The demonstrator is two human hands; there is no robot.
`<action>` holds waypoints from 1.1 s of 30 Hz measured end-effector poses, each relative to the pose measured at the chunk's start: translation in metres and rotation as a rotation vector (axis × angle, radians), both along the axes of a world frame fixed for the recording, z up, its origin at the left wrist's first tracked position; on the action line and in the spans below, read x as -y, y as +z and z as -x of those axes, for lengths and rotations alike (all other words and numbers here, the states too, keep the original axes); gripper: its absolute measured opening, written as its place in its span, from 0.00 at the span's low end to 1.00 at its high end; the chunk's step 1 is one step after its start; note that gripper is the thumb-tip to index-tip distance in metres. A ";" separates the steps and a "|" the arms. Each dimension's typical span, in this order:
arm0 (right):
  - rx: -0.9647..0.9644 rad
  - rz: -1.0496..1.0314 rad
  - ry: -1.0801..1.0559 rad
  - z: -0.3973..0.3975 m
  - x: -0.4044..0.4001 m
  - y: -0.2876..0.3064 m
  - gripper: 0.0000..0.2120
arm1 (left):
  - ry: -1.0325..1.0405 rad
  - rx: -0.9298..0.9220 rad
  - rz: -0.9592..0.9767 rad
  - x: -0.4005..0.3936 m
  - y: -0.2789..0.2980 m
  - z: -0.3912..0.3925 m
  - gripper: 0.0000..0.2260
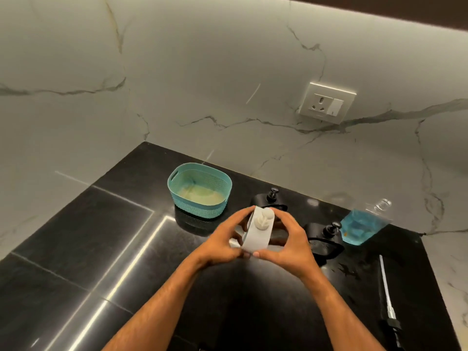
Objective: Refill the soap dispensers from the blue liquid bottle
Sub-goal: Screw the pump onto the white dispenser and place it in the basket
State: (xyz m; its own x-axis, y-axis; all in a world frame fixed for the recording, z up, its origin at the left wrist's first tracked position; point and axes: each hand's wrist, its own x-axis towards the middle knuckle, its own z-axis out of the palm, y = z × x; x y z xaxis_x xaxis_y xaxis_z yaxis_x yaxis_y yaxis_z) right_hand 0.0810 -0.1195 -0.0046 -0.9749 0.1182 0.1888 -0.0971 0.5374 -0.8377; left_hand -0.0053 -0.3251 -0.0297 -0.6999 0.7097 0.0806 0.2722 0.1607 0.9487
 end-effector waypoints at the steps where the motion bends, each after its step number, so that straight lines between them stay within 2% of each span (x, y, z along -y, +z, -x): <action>1: -0.018 0.013 0.007 0.014 0.007 0.008 0.49 | 0.035 -0.010 -0.018 0.008 0.005 0.010 0.46; 9: -0.100 0.045 0.038 0.142 0.074 0.039 0.46 | 0.431 -0.088 -0.093 0.072 0.025 0.093 0.32; 16: -0.003 0.014 -0.023 0.225 0.126 0.001 0.48 | 0.645 -0.181 0.096 0.099 0.002 0.149 0.25; 21: 0.059 0.018 -0.063 0.251 0.140 -0.031 0.50 | 0.669 -0.221 0.255 0.099 -0.016 0.168 0.27; 29: 0.170 0.037 -0.040 0.264 0.143 -0.056 0.51 | 0.648 -0.193 0.235 0.098 -0.031 0.173 0.33; 33: 0.189 0.032 -0.032 0.268 0.147 -0.062 0.50 | 0.661 -0.084 0.208 0.095 -0.033 0.173 0.39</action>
